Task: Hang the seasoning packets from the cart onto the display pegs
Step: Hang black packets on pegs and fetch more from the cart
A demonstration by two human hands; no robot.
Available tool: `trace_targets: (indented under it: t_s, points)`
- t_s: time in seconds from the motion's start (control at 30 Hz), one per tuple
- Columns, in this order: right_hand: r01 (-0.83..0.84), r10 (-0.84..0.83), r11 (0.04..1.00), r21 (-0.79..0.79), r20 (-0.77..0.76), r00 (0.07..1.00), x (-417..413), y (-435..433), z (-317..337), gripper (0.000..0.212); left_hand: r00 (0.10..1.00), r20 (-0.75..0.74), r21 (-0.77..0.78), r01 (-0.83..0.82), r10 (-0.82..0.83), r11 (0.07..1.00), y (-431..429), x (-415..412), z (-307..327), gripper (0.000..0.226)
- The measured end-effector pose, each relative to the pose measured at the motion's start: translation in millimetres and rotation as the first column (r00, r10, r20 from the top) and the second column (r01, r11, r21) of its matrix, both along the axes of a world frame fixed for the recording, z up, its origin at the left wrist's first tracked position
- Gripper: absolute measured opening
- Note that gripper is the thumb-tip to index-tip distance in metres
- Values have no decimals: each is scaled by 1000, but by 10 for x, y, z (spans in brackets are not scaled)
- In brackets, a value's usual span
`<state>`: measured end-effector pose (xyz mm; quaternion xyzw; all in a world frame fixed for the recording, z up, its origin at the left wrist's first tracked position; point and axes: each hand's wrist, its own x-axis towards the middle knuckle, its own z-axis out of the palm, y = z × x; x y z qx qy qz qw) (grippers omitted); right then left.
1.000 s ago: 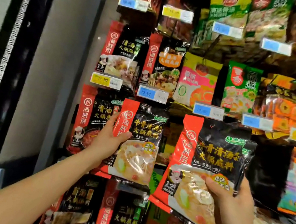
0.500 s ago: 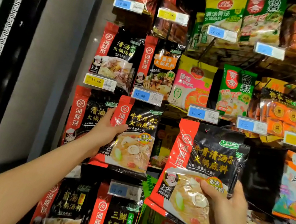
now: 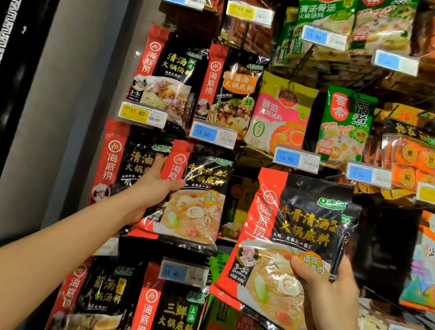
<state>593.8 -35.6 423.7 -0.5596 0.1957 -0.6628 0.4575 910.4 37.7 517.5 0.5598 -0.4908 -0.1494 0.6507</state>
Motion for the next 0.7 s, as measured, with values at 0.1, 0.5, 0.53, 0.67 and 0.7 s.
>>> trace_targets:
  t_s: [0.1, 0.5, 0.53, 0.67, 0.7]
  points:
    - [-30, 32, 999, -28, 46, 998, -19, -15, -31, 114, 1000, 16, 0, -2, 2, 1000, -2, 8, -79, 72]
    - [-13, 13, 999, -38, 8, 1000, -52, -2, -31, 123, 993, 114, -202, 10, 14, 979, -48, -41, -159, 85]
    - [7, -7, 999, -38, -6, 1000, -40, -14, -35, 132, 994, 106, -203, 8, 14, 979, -56, -50, -124, 83]
    - [25, -26, 999, -24, -21, 999, -53, -69, -51, 142, 999, 42, -184, 11, -4, 983, -105, -40, -43, 81]
    - [31, -32, 999, -19, -34, 999, -61, -76, -49, 141, 1000, 28, -175, 9, -4, 985, -117, -27, -35, 80]
